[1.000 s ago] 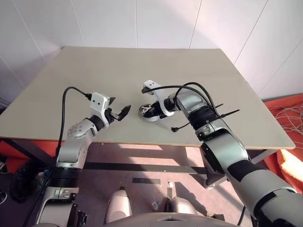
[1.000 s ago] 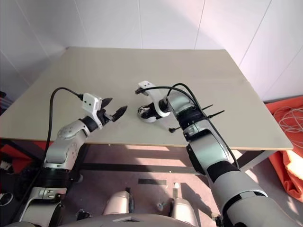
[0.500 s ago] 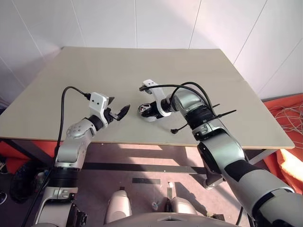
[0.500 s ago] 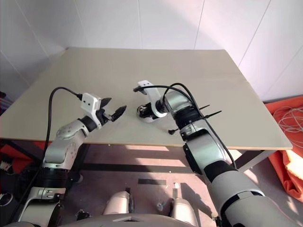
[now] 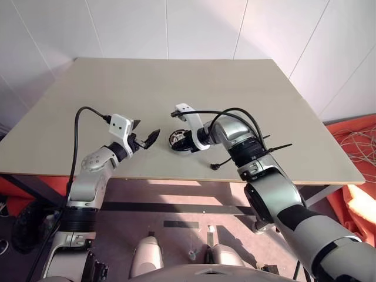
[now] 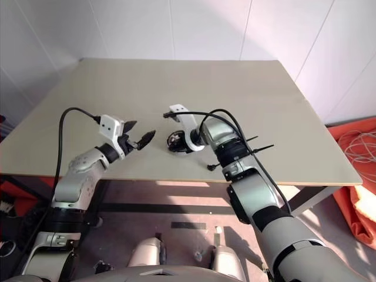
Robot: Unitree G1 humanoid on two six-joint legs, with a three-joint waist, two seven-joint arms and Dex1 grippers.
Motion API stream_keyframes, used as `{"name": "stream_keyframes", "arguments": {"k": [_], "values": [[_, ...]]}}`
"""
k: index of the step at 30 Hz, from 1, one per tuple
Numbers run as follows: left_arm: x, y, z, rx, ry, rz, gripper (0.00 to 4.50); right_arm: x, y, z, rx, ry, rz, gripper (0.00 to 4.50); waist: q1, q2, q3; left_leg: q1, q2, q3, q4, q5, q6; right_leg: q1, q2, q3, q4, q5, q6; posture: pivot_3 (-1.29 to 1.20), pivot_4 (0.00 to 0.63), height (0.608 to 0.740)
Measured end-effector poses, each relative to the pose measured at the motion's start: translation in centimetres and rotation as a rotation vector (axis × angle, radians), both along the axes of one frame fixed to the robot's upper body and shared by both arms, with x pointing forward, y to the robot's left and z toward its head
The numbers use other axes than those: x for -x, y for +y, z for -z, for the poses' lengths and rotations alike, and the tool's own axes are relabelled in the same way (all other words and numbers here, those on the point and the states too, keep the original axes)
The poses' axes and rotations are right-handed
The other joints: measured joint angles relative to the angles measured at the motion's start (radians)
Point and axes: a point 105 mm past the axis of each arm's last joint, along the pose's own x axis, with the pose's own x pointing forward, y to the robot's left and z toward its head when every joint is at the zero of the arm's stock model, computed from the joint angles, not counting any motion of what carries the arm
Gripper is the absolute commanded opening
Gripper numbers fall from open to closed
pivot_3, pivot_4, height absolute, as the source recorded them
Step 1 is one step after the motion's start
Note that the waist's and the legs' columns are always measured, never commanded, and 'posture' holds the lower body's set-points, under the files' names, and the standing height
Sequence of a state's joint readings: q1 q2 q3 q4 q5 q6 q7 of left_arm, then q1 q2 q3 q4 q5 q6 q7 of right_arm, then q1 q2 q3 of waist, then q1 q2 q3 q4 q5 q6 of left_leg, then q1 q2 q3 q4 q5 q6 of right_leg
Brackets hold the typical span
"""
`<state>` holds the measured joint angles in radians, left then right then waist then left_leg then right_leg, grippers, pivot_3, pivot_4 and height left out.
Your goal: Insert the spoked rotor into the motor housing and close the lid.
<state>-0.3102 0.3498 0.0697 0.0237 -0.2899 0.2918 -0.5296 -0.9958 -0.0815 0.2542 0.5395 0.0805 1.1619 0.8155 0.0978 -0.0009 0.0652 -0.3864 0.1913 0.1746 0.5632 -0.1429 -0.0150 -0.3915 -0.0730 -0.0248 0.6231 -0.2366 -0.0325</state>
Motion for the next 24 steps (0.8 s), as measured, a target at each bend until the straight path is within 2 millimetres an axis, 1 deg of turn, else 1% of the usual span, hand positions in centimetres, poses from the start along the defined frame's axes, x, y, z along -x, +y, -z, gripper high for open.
{"name": "stream_keyframes", "arguments": {"k": [3,7,10,13,15,17,19,21,24], "values": [[0.0,0.1,-0.1,0.001,-0.002,-0.002,4.50,0.2,0.3,-0.3,0.006,-0.032,-0.016,3.28,0.001,0.000,0.000,0.000,0.000,0.000,0.000,0.000,-0.001,0.000,0.000,0.000,0.000,0.000,0.000,0.00,0.000,0.740],[0.0,0.1,-0.1,0.001,-0.002,-0.003,4.50,0.7,0.5,-0.4,-0.009,-0.058,-0.046,3.28,0.002,0.000,0.000,0.000,0.000,0.000,0.000,0.000,-0.001,0.000,0.000,0.000,0.000,0.000,0.000,0.00,0.000,0.740],[0.0,0.1,-0.1,0.002,-0.003,-0.003,4.50,1.2,0.8,-1.6,-0.054,-0.099,-0.089,3.28,0.003,0.000,0.000,0.000,0.000,0.000,0.000,0.000,0.000,0.001,0.000,0.000,0.000,0.000,0.001,0.00,0.000,0.740],[0.0,0.1,-0.1,0.002,-0.003,-0.003,4.50,1.6,1.6,-3.8,-0.121,-0.194,-0.146,3.28,0.004,0.000,0.000,0.000,0.000,0.000,0.000,0.000,0.000,0.000,0.000,0.000,0.000,0.000,0.001,0.00,0.000,0.740],[0.0,0.0,-0.1,0.004,-0.003,-0.003,4.50,1.8,2.4,-6.1,-0.198,-0.306,-0.190,3.28,0.004,0.000,0.000,0.000,0.000,0.000,0.000,0.000,0.000,0.000,0.000,0.000,0.000,0.000,0.001,0.00,0.000,0.740],[0.0,0.0,-0.1,0.005,-0.002,-0.002,4.50,1.9,2.7,-8.0,-0.265,-0.403,-0.204,3.28,0.003,0.000,0.000,0.000,0.000,0.000,0.000,0.000,0.000,0.001,0.000,0.000,0.000,0.000,0.001,0.00,0.000,0.740],[0.1,0.0,0.0,0.006,0.001,-0.002,4.50,1.8,2.4,-9.3,-0.302,-0.504,-0.199,3.28,0.004,0.000,0.000,0.000,0.000,0.000,0.000,0.001,-0.001,0.001,0.000,0.000,0.000,0.000,0.001,0.00,0.000,0.740],[0.1,-0.1,0.1,0.008,0.004,0.000,4.50,1.4,1.6,-9.7,-0.287,-0.590,-0.174,3.28,0.006,-0.001,0.000,0.000,0.000,0.000,0.001,0.001,-0.001,0.002,0.000,0.000,-0.001,0.000,0.001,0.00,0.000,0.740],[0.2,-0.2,0.1,0.009,0.004,0.003,4.50,0.4,-0.6,-9.1,-0.222,-0.679,-0.090,3.28,0.008,-0.001,0.000,0.001,-0.001,0.000,0.002,0.000,-0.001,0.003,0.000,0.000,0.000,-0.002,0.003,0.00,0.000,0.740]]}}
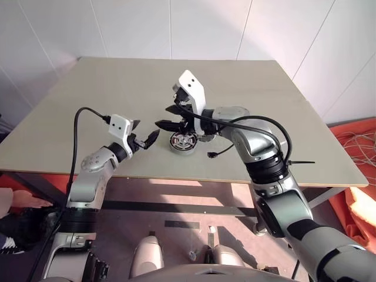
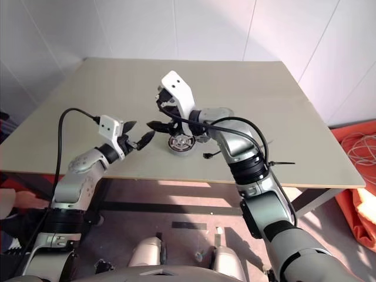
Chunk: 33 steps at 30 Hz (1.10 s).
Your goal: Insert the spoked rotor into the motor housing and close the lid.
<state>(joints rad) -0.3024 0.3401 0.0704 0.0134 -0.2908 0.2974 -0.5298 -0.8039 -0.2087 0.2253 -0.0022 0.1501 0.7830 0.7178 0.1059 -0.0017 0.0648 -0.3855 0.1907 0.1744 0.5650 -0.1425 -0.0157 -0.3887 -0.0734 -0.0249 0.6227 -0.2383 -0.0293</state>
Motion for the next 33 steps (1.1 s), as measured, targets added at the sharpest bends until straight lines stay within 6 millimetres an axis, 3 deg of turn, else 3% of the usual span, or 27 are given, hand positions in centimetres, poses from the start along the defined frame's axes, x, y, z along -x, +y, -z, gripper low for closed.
{"name": "stream_keyframes", "arguments": {"k": [7,12,15,26,33], "values": [[0.2,-0.9,0.4,0.002,0.017,0.031,4.50,-2.0,-5.9,1.1,0.043,-0.052,0.255,3.28,-0.003,0.000,0.000,0.000,0.000,0.000,0.000,0.000,0.000,0.000,0.000,0.000,0.000,0.001,-0.001,0.00,0.000,0.740],[0.2,-1.3,0.4,0.004,0.021,0.044,4.50,-3.0,-9.8,0.1,0.043,-0.105,0.399,1.67,-0.003,0.000,0.000,0.000,0.000,0.000,0.000,0.000,0.000,0.000,0.000,0.000,0.000,0.001,-0.002,0.00,0.000,0.740],[0.3,-1.6,0.5,0.009,0.022,0.050,4.50,-3.1,-10.9,-1.4,0.007,-0.159,0.450,0.63,-0.007,0.000,0.000,0.000,0.000,0.000,0.000,0.000,0.001,0.000,0.000,0.000,0.000,0.001,-0.002,0.00,0.000,0.740],[0.2,-1.8,0.3,0.010,0.017,0.059,4.50,-4.5,-14.8,-7.2,-0.167,-0.351,0.682,0.63,-0.007,0.000,0.000,0.001,0.000,0.000,0.002,-0.001,0.002,0.001,0.000,0.000,0.000,0.002,-0.003,0.00,0.000,0.740],[0.0,-1.9,0.4,0.014,0.024,0.060,4.50,-5.2,-16.1,-6.6,-0.177,-0.334,0.760,0.63,-0.008,0.000,0.000,0.001,0.000,0.000,0.002,-0.001,0.002,0.001,0.000,0.000,0.001,0.002,-0.003,0.00,0.000,0.740]]}}
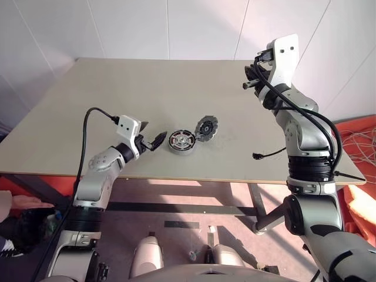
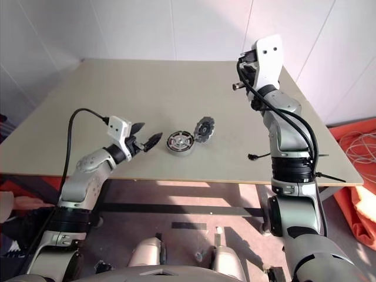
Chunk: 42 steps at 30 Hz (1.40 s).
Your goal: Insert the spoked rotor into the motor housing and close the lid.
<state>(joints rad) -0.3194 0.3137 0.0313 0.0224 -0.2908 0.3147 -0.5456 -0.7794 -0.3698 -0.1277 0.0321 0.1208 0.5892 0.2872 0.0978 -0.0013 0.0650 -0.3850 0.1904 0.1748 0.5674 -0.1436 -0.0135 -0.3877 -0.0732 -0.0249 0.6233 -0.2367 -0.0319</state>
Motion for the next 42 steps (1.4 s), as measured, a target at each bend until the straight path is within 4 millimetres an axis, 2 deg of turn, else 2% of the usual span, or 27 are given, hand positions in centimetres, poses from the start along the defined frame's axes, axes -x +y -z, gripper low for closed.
{"name": "stream_keyframes", "arguments": {"k": [5,11,14,18,20,25,27,37,42], "values": [[0.0,0.0,0.0,0.002,-0.001,0.000,4.50,0.0,-0.1,0.4,0.003,0.000,0.010,0.63,0.000,0.000,0.000,0.000,0.000,0.000,0.000,0.000,0.000,0.000,0.000,0.000,0.000,0.000,0.000,0.00,0.000,0.740],[0.0,-0.1,0.0,0.002,-0.001,0.001,4.50,-0.3,-1.7,3.7,0.031,0.091,0.078,0.63,0.001,0.000,0.000,0.000,0.000,0.000,0.002,0.000,0.000,0.001,0.000,0.000,0.000,0.000,0.000,0.00,0.000,0.740],[0.0,-0.1,0.0,0.003,-0.001,0.002,4.50,-0.3,-2.3,4.2,0.043,0.102,0.105,0.03,0.001,0.000,0.000,0.000,0.000,0.000,0.002,0.000,0.000,0.001,0.000,0.000,0.000,0.000,0.000,0.00,0.000,0.740],[-0.1,-0.2,-0.2,0.003,-0.005,0.010,4.50,-0.2,-2.8,5.3,0.063,0.136,0.117,0.01,0.001,0.000,0.000,0.000,0.000,0.000,0.002,0.000,0.000,0.001,0.000,0.000,0.000,0.000,0.000,0.00,0.000,0.740],[-0.2,-0.3,-0.4,0.002,-0.010,0.013,4.50,0.3,-2.5,7.4,0.105,0.226,0.081,0.01,0.001,0.000,0.000,0.001,0.000,0.000,0.002,-0.001,0.002,0.002,0.000,0.000,0.000,0.000,0.000,0.00,0.000,0.740],[-0.2,-0.4,-0.4,0.002,-0.009,0.019,4.50,3.5,0.2,15.8,0.180,0.548,-0.121,0.01,0.002,0.000,0.000,0.001,0.000,0.000,0.002,-0.002,0.003,0.002,0.000,0.000,-0.001,0.000,0.000,0.00,0.000,0.740],[-0.2,-0.5,-0.3,0.003,-0.008,0.022,4.50,4.2,0.8,17.1,0.173,0.602,-0.154,0.01,0.000,0.000,0.000,0.001,0.000,0.000,0.002,-0.002,0.003,0.002,0.000,0.000,0.000,0.000,0.000,0.00,0.000,0.740],[-0.1,-0.8,-0.2,0.000,-0.005,0.030,4.50,3.6,1.6,16.2,0.163,0.569,-0.179,0.01,0.000,0.000,0.000,0.002,0.000,0.000,0.003,-0.002,0.003,0.003,0.000,0.000,0.000,0.000,0.000,0.00,0.000,0.740],[-0.1,-0.7,-0.2,0.000,-0.005,0.030,4.50,2.8,3.8,15.1,0.125,0.519,-0.228,0.01,-0.001,0.000,0.000,0.001,0.000,0.000,0.002,-0.002,0.003,0.002,0.000,0.000,0.000,0.000,0.000,0.00,0.000,0.740]]}}
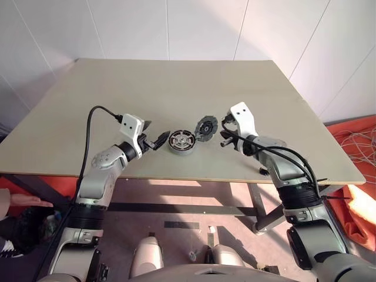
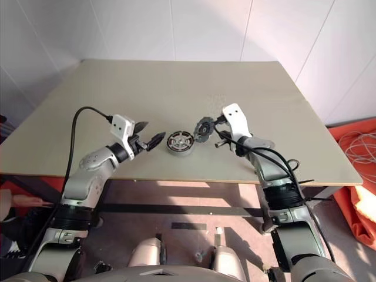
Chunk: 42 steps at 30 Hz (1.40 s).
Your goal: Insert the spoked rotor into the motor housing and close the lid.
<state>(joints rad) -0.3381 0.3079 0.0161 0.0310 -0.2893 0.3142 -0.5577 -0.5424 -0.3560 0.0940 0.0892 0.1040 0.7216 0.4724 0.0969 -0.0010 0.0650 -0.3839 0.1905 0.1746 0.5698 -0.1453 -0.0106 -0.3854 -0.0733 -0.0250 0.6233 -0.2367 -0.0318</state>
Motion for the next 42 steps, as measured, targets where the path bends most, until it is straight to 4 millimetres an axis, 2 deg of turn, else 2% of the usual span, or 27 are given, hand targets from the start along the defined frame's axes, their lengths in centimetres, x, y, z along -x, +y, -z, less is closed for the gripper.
{"name": "stream_keyframes", "arguments": {"k": [10,25,37,42], "values": [[0.0,0.3,0.0,-0.004,0.000,-0.008,4.50,0.4,4.1,-1.8,-0.115,-0.020,-0.137,0.01,0.000,0.000,0.000,0.000,0.000,0.000,0.000,0.000,0.000,0.000,0.000,0.000,0.000,0.000,0.000,0.00,0.000,0.740],[-0.1,0.7,0.0,-0.001,-0.001,-0.024,4.50,1.3,7.4,-0.7,-0.142,0.019,-0.240,0.01,0.000,0.000,0.000,0.000,0.000,0.000,0.000,0.000,0.000,0.000,0.000,0.000,0.000,0.000,0.000,0.00,0.000,0.740],[-0.1,0.9,0.0,-0.001,-0.001,-0.030,4.50,1.8,8.7,1.7,-0.133,0.074,-0.280,0.01,0.000,0.000,0.000,0.000,0.000,0.000,0.000,0.000,0.000,0.000,0.000,0.000,0.000,0.000,0.000,0.00,0.000,0.740],[-0.1,1.0,-0.1,-0.004,-0.002,-0.036,4.50,1.7,8.6,1.9,-0.129,0.065,-0.280,0.01,0.000,0.000,0.000,0.000,0.000,0.000,0.000,0.000,0.000,0.000,0.000,0.000,0.000,0.000,0.000,0.00,0.000,0.740]]}}
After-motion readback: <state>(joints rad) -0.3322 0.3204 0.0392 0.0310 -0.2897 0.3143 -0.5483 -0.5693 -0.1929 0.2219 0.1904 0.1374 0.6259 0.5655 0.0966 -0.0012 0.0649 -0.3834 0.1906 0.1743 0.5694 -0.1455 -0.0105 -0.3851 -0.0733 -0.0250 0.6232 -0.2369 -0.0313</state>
